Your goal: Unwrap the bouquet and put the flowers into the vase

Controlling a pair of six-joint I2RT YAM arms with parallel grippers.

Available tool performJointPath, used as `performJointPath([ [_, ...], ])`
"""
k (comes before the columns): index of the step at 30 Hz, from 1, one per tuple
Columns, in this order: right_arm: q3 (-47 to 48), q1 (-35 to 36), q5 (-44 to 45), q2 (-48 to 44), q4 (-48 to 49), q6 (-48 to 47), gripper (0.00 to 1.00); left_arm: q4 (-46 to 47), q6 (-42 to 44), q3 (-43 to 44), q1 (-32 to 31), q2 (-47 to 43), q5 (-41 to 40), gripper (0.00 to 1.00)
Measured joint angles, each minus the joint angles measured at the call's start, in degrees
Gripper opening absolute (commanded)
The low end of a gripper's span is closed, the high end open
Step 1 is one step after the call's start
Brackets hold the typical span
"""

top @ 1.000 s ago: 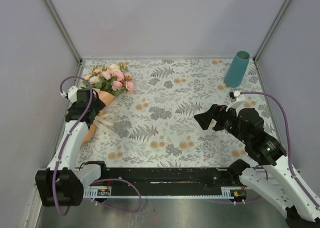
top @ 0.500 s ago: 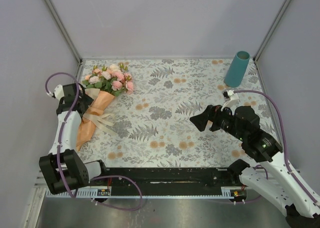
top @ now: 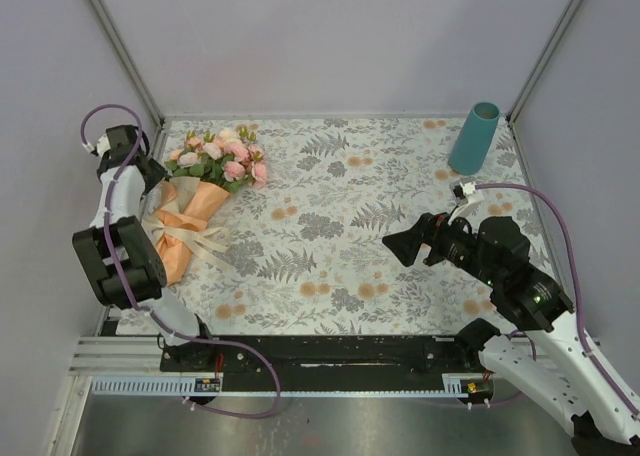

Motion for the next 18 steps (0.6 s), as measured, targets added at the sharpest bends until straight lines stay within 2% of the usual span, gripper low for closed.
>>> performJointPath([
  [5, 0.9, 0.0, -0.1, -1.8, -0.3, -0.1, 1.0, -3.3, -2.7, 7.6, 3.2, 11.0, 3.4, 0.29],
  [11, 2.5, 0.0, -0.2, -2.0, -1.5, -0.6, 1.0, -5.7, -4.2, 7.8, 4.3, 16.4, 6.8, 0.08],
  [18, 3.4, 0.0, 0.0, -0.9, -1.9, -0.9, 0.99, -3.3, -3.8, 4.7, 3.8, 17.4, 13.2, 0.04],
])
